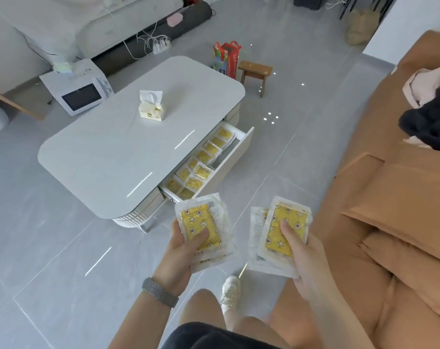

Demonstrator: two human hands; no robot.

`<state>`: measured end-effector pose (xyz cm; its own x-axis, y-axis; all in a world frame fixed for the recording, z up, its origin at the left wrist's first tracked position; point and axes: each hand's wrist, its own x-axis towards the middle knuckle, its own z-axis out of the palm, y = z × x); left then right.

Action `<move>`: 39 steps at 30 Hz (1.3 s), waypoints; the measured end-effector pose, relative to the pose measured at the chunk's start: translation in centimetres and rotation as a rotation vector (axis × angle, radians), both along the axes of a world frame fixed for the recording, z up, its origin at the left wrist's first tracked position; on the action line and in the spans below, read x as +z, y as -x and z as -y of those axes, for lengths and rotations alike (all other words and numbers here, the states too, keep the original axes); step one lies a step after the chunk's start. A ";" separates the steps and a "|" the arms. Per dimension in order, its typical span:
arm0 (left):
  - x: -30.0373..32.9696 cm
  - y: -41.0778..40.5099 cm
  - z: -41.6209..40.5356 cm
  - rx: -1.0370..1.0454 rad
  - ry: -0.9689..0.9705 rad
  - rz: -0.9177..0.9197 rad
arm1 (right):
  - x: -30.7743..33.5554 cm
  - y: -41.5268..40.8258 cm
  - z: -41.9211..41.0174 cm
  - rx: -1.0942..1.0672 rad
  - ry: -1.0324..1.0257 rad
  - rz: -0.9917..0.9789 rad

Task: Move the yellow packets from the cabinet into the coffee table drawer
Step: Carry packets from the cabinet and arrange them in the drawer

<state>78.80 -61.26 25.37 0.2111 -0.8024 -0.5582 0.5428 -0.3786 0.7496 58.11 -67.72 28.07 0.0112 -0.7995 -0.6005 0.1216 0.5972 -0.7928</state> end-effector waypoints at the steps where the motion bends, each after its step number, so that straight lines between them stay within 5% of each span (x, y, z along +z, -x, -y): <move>1: 0.1 -0.1 2.0 0.006 0.001 0.006 | 0.1 -0.3 2.1 0.004 -0.001 -0.002; 26: -10.3 -9.4 41.8 0.300 -0.131 -0.047 | -9.4 -13.2 46.2 0.382 -0.046 -0.115; 39: -34.2 -9.8 48.2 0.530 -0.273 0.109 | -36.1 -16.4 58.2 0.641 0.009 -0.178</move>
<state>88.64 -109.47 -8.80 0.6100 -0.4034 -0.6820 0.6359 -0.2643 0.7251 74.48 -125.92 -8.00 0.3876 -0.6726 -0.6304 -0.3883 0.5011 -0.7734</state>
